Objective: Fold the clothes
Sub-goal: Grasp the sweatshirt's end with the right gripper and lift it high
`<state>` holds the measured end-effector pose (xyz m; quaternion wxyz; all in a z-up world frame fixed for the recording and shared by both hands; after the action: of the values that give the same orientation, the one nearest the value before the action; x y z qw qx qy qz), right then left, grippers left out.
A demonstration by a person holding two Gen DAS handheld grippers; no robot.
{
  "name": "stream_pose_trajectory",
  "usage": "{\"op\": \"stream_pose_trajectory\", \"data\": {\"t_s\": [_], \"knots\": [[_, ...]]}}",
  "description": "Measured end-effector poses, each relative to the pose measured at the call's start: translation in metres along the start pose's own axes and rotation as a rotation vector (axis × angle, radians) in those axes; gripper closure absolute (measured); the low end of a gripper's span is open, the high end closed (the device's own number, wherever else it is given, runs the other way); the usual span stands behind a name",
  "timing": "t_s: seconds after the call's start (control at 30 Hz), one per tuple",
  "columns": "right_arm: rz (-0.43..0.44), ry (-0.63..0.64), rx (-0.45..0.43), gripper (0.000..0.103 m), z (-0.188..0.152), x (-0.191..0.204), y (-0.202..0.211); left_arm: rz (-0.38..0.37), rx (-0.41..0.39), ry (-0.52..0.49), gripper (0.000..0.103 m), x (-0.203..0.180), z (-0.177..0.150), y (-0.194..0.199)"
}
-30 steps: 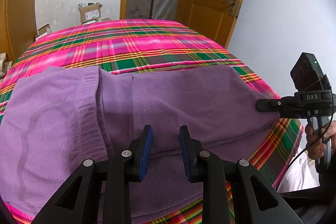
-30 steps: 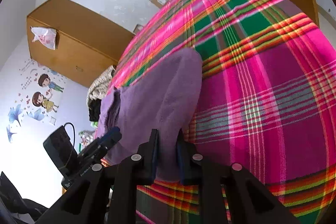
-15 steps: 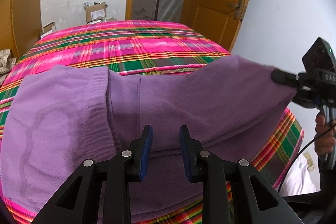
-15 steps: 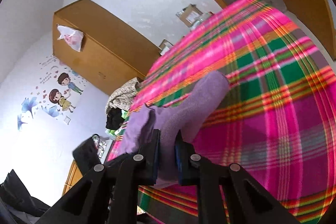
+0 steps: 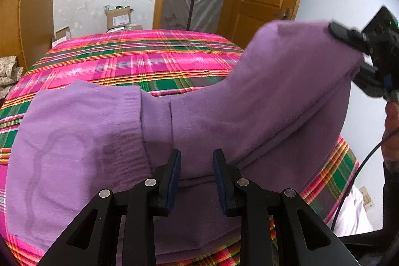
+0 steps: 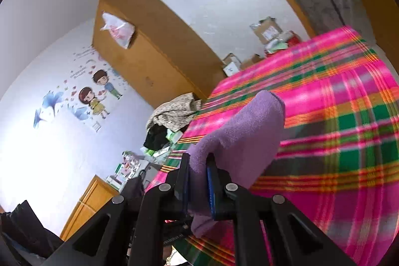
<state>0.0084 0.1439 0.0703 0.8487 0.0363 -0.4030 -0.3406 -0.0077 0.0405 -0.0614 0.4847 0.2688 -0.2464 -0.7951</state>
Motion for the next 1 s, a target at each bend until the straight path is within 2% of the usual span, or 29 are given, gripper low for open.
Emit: {"op": "stream_pose_trajectory", "data": {"t_s": [0.17,0.43,0.57,0.77,0.9,1.0], "knots": [[0.043,0.071,0.022,0.091,0.014,0.033,-0.02,0.001,-0.018,0.016,0.076,0.004,0.004,0.007],[0.096,0.133,0.043,0.091,0.027,0.07,-0.044,0.042,-0.119,0.074,0.076,0.033,0.027,0.035],[0.111,0.147,0.065,0.091,0.028,0.08,-0.058,0.07,-0.094,0.13,0.076,0.056,0.024,0.028],[0.14,0.176,0.112,0.091,0.028,0.1,-0.086,0.05,-0.054,0.142,0.076,0.062,0.011,0.017],[0.16,0.196,0.147,0.091,0.025,0.114,-0.106,0.039,-0.051,0.137,0.076,0.066,0.005,0.02],[0.171,0.205,0.173,0.091,0.021,0.12,-0.121,0.069,-0.078,0.168,0.076,0.08,0.004,0.033]]}}
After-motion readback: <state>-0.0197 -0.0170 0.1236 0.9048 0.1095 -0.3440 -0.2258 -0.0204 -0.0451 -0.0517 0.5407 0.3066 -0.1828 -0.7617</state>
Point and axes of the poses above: each gripper's, at about its wrist camera, not at the fingertips, and y roughly against the way its jaws point, x to its left, z to its top, the point moved 10 cm from there along -y, roughly the way its jaws point, and after that the axes turned 1 degree about x, right-handed, at the moved point
